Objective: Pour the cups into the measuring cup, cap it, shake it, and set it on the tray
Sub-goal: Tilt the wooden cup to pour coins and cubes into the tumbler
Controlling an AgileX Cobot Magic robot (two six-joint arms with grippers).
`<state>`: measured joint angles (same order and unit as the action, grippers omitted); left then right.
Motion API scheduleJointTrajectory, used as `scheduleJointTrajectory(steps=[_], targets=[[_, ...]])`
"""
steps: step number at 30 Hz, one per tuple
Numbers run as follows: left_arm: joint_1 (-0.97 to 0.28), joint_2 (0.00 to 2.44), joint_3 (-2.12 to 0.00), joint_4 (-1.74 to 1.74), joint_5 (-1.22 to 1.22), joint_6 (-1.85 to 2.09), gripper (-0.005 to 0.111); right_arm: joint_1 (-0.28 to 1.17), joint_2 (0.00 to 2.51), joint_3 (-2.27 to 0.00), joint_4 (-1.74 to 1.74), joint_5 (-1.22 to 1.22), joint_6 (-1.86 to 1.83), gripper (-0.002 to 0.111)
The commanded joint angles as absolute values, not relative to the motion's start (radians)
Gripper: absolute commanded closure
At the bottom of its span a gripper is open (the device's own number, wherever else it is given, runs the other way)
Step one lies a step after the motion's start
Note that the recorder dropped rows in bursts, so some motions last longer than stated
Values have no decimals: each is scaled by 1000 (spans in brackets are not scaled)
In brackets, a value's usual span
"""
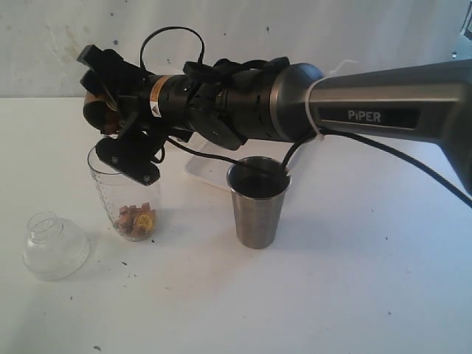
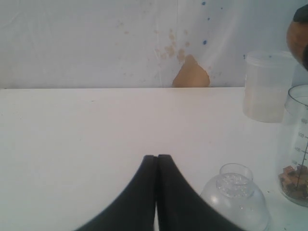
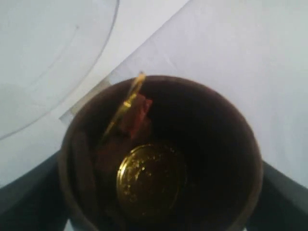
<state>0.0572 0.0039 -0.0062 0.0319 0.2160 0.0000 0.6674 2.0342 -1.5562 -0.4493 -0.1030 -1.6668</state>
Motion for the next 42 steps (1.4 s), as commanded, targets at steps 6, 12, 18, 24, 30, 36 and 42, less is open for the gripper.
scheduleJointTrajectory(steps=[6, 12, 18, 24, 30, 36, 42], targets=[[57, 0, 0, 31, 204, 0, 107, 669, 2024, -1563, -446, -150, -1753, 108], [57, 0, 0, 31, 204, 0, 107, 669, 2024, -1563, -446, -126, -1753, 108], [57, 0, 0, 31, 204, 0, 107, 669, 2020, -1563, -446, -129, -1892, 108], [57, 0, 0, 31, 204, 0, 107, 669, 2016, -1563, -446, -136, -1934, 108], [57, 0, 0, 31, 204, 0, 107, 669, 2016, -1563, -443, -136, -1921, 108], [57, 0, 0, 31, 204, 0, 107, 669, 2016, -1563, -443, -136, -1922, 108], [57, 0, 0, 31, 204, 0, 107, 669, 2016, -1563, -443, -134, -1922, 108]])
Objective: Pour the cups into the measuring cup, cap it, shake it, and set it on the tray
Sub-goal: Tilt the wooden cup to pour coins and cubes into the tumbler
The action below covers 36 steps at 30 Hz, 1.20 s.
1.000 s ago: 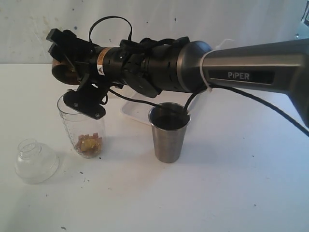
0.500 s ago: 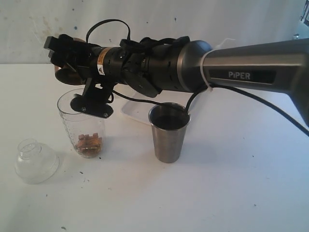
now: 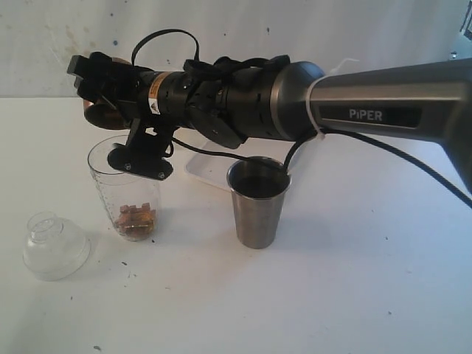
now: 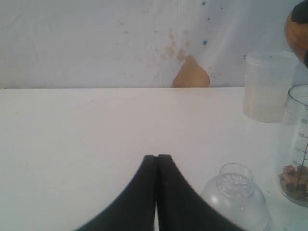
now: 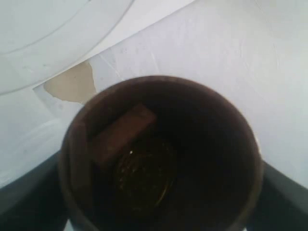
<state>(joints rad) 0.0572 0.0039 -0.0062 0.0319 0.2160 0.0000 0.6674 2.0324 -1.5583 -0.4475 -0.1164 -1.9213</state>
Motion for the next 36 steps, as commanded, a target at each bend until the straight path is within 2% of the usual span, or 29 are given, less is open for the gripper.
scheduleJointTrajectory(steps=[1, 13, 18, 23, 36], targets=[[57, 0, 0, 31, 204, 0, 107, 669, 2014, -1563, -446, -134, -1922, 108], [57, 0, 0, 31, 204, 0, 107, 669, 2014, -1563, -445, -163, -1941, 108], [57, 0, 0, 31, 204, 0, 107, 669, 2014, -1563, -450, -137, -2123, 108], [57, 0, 0, 31, 204, 0, 107, 669, 2014, -1563, -472, -204, -2133, 108], [57, 0, 0, 31, 204, 0, 107, 667, 2016, -1563, -563, -181, -2133, 108]])
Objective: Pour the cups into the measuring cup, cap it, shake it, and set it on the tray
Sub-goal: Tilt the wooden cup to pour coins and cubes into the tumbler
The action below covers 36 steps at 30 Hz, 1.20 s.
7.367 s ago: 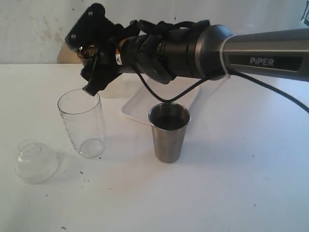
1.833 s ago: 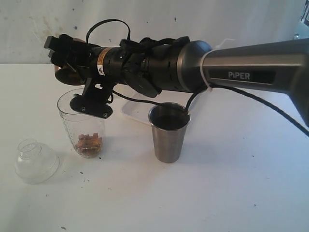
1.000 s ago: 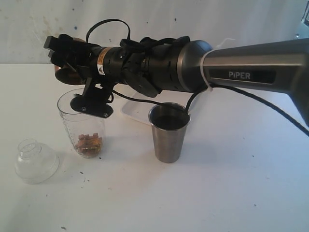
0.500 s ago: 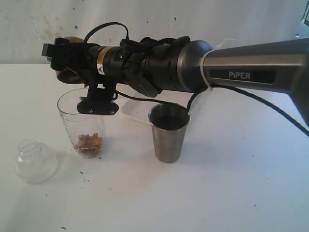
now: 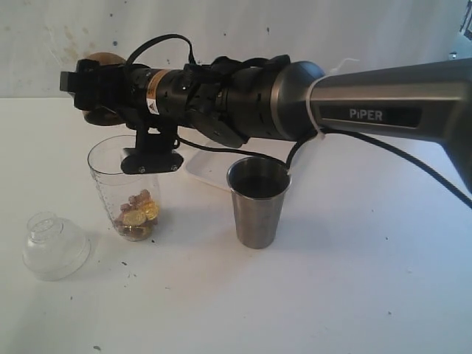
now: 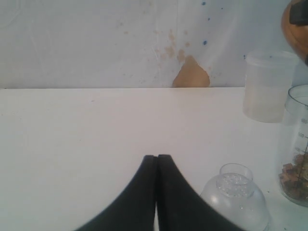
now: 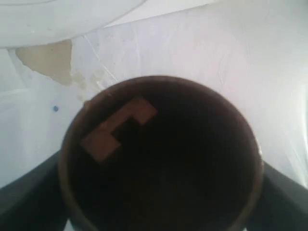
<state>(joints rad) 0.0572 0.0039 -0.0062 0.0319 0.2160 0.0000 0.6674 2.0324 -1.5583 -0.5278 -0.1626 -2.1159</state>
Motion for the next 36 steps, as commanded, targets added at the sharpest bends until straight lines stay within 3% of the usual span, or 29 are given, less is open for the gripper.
scheduleJointTrajectory(steps=[1, 18, 36], targets=[[57, 0, 0, 31, 204, 0, 107, 667, 2016, -1563, -561, -173, -2133, 108], [57, 0, 0, 31, 204, 0, 107, 675, 2028, -1536, -786, -147, -2133, 108], [57, 0, 0, 31, 204, 0, 107, 678, 2027, -1534, -708, -182, -2094, 108]])
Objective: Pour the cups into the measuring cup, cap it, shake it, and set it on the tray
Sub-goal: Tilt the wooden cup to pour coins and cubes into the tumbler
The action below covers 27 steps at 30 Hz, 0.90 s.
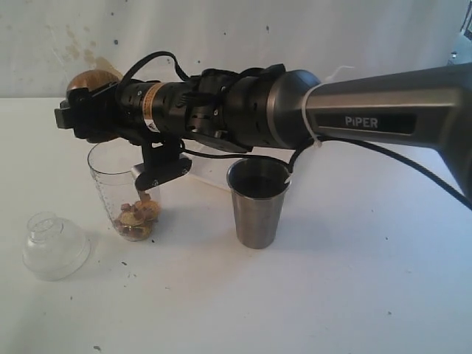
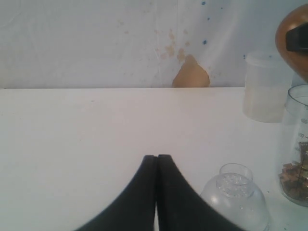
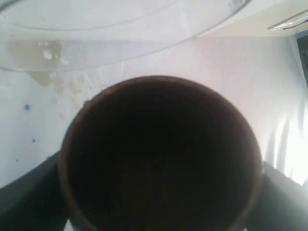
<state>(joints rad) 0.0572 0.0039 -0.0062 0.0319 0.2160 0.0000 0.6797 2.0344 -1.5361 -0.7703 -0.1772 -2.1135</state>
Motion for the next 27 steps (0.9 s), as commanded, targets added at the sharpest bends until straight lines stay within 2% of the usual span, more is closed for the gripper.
scheduleJointTrajectory(steps=[1, 16, 21, 27], targets=[[57, 0, 0, 31, 204, 0, 107, 677, 2027, -1534, -670, -182, -2076, 108], [57, 0, 0, 31, 204, 0, 107, 667, 2025, -1550, 355, -204, -1985, 108], [57, 0, 0, 31, 204, 0, 107, 667, 2025, -1550, 503, -182, -1920, 108], [57, 0, 0, 31, 204, 0, 107, 667, 2027, -1550, 507, -182, -1902, 108]])
